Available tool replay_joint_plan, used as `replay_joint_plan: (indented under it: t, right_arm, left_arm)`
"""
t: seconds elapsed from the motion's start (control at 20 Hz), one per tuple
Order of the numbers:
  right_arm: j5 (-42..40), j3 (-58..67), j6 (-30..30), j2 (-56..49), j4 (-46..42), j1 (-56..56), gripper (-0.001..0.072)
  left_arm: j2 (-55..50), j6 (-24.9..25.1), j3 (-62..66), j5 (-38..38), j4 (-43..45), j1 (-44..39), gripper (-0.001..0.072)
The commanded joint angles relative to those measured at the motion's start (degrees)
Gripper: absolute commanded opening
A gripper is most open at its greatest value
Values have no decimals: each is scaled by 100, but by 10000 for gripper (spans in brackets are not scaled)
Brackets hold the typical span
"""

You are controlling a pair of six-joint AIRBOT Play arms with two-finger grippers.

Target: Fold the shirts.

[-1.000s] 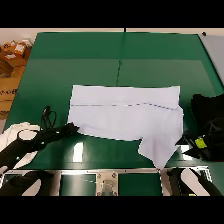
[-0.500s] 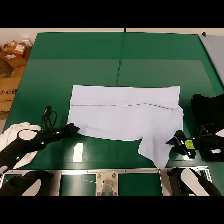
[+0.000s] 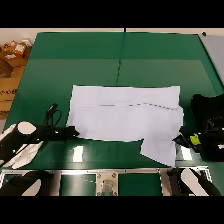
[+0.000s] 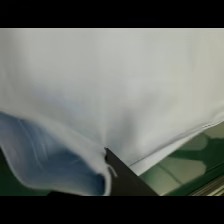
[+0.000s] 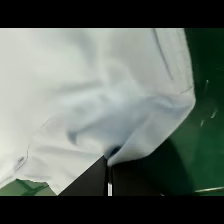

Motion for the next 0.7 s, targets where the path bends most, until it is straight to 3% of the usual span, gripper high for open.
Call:
replay_joint_plan:
  t: [0.0, 0.15, 0.35, 0.65]
  right_arm:
    - [332, 328, 409, 223, -745, 0, 20]
    - [328, 457, 356, 260, -525, 7, 20]
    - [260, 1255, -76, 214, 815, 57, 20]
    - [-564, 2267, -199, -984, 1716, 686, 21]
  left_arm:
    - [-2, -855, 813, -1290, 1810, 2, 20]
    - [-2, -857, 1257, -1268, 1812, 2, 20]
    - [-63, -855, 1777, -841, 1801, 2, 20]
    - [-1405, -496, 2721, 4, 1384, 2, 20]
